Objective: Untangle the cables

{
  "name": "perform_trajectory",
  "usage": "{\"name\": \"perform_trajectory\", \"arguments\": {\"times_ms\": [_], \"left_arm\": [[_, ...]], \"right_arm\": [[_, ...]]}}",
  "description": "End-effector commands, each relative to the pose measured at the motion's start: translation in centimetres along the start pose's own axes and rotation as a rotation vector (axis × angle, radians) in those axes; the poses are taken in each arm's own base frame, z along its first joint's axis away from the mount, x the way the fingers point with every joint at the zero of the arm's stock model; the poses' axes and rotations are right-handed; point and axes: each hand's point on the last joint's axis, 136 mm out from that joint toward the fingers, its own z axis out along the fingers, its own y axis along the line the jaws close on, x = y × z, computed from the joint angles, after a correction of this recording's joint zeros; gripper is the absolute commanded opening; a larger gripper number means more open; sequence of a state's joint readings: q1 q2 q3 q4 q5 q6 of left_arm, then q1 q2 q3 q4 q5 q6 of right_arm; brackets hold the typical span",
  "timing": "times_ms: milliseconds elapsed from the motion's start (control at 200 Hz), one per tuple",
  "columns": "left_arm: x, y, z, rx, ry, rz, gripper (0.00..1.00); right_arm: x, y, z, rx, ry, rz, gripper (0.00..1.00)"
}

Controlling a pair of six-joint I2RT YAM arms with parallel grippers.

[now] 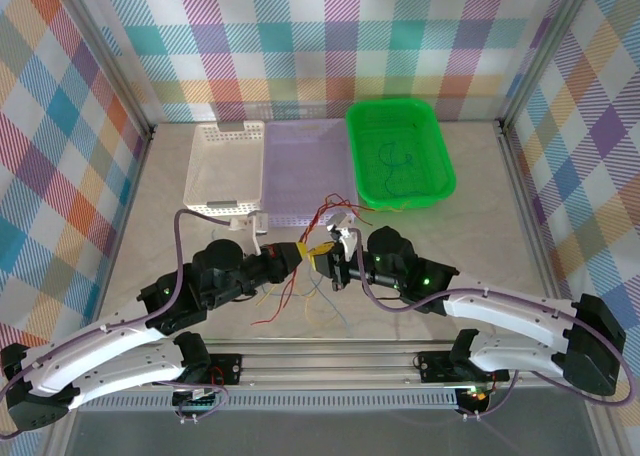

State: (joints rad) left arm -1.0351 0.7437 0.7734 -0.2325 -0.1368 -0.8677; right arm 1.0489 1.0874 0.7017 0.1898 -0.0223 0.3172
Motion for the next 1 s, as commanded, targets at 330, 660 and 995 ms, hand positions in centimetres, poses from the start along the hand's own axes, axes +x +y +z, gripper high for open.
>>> {"name": "perform_trajectory", "arguments": {"times_ms": [330,660,995], "left_arm": [[1.3,0.9,0.1,0.048,0.015,-0.009,0.32],[2.5,2.0,0.1,0.07,0.033,-0.024,0.32],[6.6,3.1,1.3,0.1,0.183,0.034,0.34]], "right_arm": [[-3.2,1.8,-2.0,-0.047,-0.09,0.032,0.0],[-3.9,1.2,-2.2,-0.007,-0.102,0.045,0.0],[-5.9,1.4,-3.0,0.017,-0.105,0.048,0.0]]}}
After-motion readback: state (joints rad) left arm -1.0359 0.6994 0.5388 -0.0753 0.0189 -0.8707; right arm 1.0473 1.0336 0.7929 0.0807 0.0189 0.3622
